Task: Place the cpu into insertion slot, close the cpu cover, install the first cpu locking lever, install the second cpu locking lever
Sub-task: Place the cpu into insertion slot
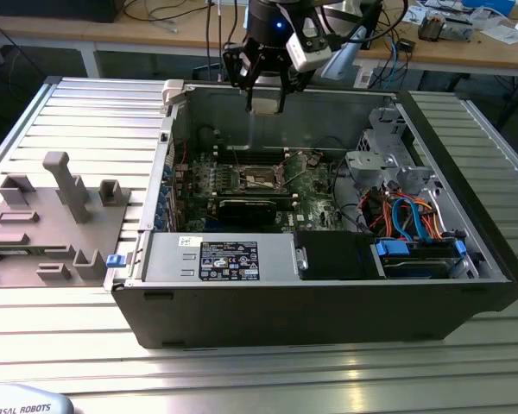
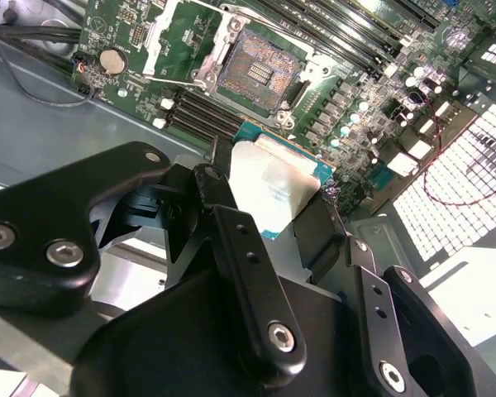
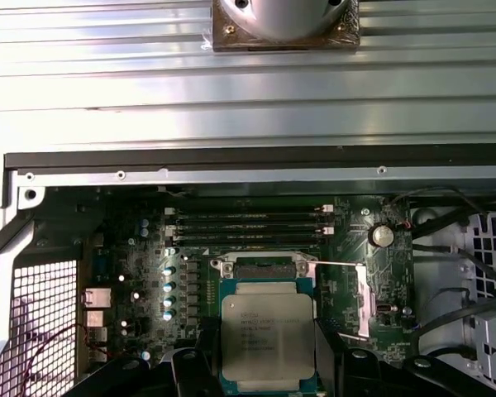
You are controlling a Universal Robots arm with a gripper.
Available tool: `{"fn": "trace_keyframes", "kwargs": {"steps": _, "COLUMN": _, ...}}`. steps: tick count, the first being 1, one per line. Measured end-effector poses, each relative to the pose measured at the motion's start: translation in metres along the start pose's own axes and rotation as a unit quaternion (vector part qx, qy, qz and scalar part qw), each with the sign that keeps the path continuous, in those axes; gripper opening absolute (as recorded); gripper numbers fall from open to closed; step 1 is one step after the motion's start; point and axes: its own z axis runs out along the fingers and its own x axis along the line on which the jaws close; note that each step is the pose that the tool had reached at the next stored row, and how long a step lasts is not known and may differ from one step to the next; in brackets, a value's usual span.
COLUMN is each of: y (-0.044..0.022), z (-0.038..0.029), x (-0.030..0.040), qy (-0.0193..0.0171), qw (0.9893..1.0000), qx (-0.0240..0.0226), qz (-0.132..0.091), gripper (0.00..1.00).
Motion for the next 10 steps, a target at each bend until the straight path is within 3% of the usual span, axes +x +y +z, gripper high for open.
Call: {"fn": "trace_keyframes", "kwargs": {"steps": 10, "y": -0.0002, "z": 0.0020, "x": 0.0012, "qy": 0.0000, "qw": 1.0000, "qx": 0.0000, "qz": 0.000, "gripper": 0.54}}
